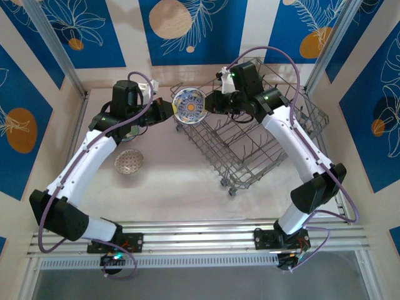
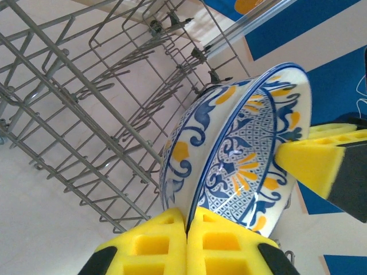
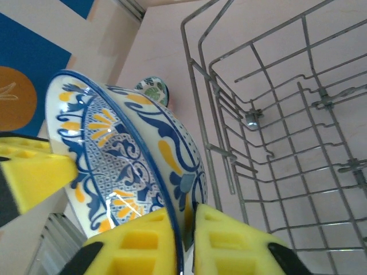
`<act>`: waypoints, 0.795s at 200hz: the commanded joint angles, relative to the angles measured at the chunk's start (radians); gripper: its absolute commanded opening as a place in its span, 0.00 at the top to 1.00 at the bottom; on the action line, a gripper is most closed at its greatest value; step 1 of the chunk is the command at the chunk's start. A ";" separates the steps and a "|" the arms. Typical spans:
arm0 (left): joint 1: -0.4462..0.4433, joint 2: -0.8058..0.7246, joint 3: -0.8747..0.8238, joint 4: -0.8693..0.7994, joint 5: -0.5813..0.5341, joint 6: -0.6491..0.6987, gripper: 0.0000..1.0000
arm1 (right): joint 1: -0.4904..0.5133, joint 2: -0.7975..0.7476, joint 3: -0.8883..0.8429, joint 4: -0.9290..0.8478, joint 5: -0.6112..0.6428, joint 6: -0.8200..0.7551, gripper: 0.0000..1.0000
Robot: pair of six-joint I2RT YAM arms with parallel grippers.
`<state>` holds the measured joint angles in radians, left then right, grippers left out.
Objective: Load the bowls into the dish rack
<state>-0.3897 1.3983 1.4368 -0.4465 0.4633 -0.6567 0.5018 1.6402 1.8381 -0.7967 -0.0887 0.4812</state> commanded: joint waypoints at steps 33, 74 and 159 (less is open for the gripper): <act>-0.041 -0.014 0.053 0.032 0.025 0.025 0.99 | 0.000 -0.017 0.000 -0.007 0.058 0.007 1.00; -0.051 -0.018 0.044 0.031 0.021 0.034 0.90 | -0.001 -0.029 -0.014 0.015 0.101 0.026 1.00; -0.048 0.001 0.087 0.007 -0.012 0.082 0.48 | -0.011 -0.032 -0.013 0.048 0.162 0.053 1.00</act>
<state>-0.4286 1.3983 1.4734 -0.4461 0.4473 -0.6140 0.4980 1.6382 1.8210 -0.8078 0.0486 0.5083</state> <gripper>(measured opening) 0.461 0.055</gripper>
